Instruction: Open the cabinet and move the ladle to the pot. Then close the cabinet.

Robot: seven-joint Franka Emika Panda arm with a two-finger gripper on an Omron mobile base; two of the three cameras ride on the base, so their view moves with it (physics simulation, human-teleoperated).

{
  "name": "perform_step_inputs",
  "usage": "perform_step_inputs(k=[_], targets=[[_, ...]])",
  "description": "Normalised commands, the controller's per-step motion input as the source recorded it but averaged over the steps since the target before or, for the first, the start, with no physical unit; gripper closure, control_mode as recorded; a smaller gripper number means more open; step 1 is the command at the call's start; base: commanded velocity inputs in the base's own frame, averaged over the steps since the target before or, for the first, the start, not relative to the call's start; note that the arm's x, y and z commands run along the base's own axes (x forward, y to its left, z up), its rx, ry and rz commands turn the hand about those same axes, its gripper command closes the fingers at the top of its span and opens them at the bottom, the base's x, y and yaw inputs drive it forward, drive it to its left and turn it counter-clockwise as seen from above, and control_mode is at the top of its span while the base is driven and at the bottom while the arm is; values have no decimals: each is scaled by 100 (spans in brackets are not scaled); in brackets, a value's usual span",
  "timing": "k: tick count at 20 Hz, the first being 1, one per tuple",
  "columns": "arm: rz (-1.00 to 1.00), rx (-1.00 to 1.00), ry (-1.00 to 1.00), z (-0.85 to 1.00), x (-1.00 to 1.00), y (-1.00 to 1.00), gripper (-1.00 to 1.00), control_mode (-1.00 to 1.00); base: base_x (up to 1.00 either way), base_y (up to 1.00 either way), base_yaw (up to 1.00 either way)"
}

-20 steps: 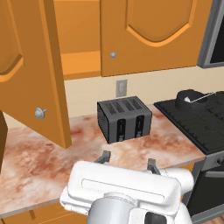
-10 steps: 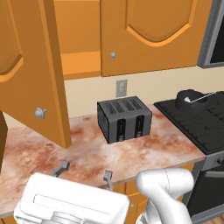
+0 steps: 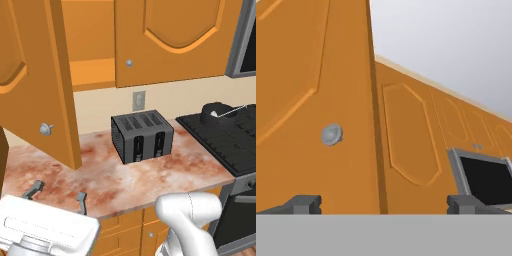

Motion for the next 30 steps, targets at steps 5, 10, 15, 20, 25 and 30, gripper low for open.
perform_step_inputs(k=[5, 10, 15, 20, 25, 30], targets=[[0, -4, -12, -29, 53, 54, -100, -100, 0, 0, 0], [0, -3, -7, -27, 63, 52, -100, -100, 0, 0, 0], [0, -1, -3, -14, 60, 49, -100, -100, 0, 0, 0], [0, 0, -1, 0, 49, 43, -100, -100, 0, 0, 0], [-2, 0, 0, 0, 54, 27, -100, -100, 0, 0, 0], [-3, 0, 0, 0, 54, 8, -100, -100, 0, 0, 0]])
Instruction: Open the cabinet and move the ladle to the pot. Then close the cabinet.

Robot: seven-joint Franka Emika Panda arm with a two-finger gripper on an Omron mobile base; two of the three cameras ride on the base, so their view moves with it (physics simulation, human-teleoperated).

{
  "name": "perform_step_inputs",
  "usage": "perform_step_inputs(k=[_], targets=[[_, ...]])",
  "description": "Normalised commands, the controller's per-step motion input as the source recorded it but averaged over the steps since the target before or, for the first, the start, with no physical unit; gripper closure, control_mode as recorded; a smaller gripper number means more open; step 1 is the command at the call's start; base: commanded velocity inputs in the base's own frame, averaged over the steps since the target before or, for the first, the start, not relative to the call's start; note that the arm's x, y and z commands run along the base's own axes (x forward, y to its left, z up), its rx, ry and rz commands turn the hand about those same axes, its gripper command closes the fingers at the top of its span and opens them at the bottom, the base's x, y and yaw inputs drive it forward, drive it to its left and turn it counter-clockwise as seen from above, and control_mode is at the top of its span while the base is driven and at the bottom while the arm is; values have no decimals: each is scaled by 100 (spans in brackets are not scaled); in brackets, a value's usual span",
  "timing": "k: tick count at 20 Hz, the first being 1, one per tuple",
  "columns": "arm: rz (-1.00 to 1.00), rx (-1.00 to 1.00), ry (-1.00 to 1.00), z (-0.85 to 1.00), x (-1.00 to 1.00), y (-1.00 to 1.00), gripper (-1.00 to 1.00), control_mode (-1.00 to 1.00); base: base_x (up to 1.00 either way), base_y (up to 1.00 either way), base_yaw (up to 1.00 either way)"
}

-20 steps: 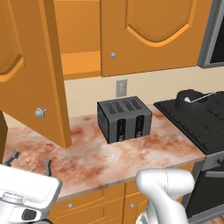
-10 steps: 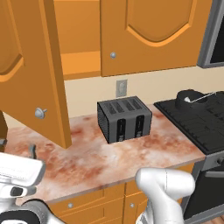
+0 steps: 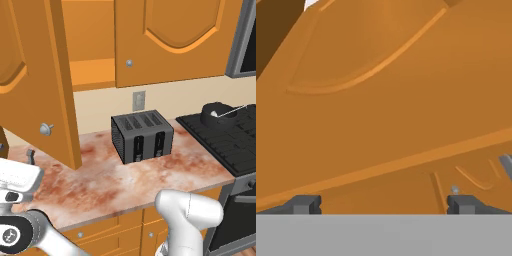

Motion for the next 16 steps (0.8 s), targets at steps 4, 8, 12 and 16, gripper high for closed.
perform_step_inputs(k=[4, 8, 12, 16], targets=[[-4, 0, 0, 1, 47, 0, -100, -100, 0, 0, 0], [-4, 0, 0, 7, 42, 0, -100, -100, 0, 0, 0], [-3, 0, -1, 5, 29, 0, -100, -100, 0, 0, 0], [0, 1, -7, 14, -2, 6, -100, -100, 0, 0, 0]])
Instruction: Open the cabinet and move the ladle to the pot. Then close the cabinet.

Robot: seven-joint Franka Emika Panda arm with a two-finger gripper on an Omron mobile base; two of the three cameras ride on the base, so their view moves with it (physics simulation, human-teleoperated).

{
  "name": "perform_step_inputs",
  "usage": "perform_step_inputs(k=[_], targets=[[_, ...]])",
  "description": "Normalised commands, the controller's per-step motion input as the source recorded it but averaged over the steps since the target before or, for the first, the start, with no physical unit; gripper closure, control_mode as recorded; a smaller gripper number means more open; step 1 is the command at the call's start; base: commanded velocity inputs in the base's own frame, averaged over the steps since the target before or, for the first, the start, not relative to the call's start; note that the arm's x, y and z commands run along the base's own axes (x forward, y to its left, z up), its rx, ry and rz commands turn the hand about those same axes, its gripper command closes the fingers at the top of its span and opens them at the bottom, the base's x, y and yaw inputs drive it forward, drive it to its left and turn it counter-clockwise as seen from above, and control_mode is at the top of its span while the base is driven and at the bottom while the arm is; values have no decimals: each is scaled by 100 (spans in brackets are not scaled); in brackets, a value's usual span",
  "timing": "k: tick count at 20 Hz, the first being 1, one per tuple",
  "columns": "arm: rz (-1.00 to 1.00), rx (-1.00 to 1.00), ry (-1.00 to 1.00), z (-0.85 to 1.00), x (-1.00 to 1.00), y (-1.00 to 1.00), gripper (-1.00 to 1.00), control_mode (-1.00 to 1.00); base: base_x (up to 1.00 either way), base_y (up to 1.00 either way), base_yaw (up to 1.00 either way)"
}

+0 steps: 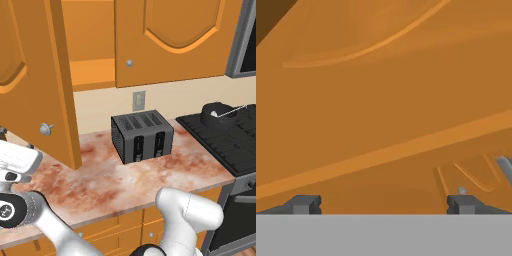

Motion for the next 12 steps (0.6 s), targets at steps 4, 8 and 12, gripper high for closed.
perform_step_inputs(k=[4, 8, 12], targets=[[0, 1, -12, 4, -38, 24, -100, -100, 0, 0, 0], [0, 0, -13, 0, -49, 26, -100, -100, 0, 0, 0], [0, 0, -5, 0, -15, 12, -100, -100, 0, 0, 0]])
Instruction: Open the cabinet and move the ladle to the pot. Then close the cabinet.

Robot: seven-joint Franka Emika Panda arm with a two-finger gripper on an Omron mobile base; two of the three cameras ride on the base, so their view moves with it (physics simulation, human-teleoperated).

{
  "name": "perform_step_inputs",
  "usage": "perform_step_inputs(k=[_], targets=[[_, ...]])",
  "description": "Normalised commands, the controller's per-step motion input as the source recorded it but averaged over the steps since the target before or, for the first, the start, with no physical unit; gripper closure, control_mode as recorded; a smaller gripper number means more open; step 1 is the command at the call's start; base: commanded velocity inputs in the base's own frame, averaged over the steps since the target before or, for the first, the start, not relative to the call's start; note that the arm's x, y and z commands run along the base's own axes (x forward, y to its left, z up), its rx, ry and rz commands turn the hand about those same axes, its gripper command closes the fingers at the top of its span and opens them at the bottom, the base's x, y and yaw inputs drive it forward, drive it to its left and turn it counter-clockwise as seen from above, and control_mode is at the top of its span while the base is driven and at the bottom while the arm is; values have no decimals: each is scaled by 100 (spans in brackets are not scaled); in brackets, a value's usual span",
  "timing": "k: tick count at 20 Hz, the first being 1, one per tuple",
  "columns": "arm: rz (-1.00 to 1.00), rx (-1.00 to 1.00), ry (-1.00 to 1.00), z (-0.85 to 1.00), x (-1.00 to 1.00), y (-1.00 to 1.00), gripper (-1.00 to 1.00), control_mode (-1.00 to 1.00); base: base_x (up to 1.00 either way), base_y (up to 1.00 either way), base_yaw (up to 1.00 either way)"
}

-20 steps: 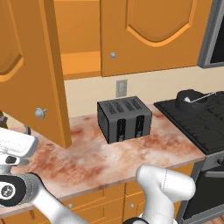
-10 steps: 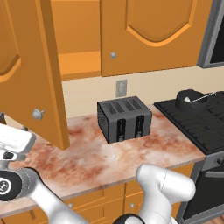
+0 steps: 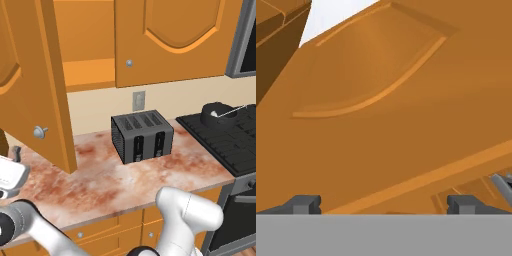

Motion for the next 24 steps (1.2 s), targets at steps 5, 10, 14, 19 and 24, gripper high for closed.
perform_step_inputs(k=[5, 10, 14, 19, 24], targets=[[0, 0, -1, 0, -12, 5, -100, -100, 0, 0, 0], [0, 3, -3, 14, -42, 0, -100, -100, 0, 0, 0], [0, 2, -1, 6, -69, 0, -100, -100, 0, 0, 0], [-4, 6, 0, 34, -33, -11, -100, -100, 0, 0, 0], [-10, 8, 8, 42, 10, -40, -100, -100, 0, 0, 0]])
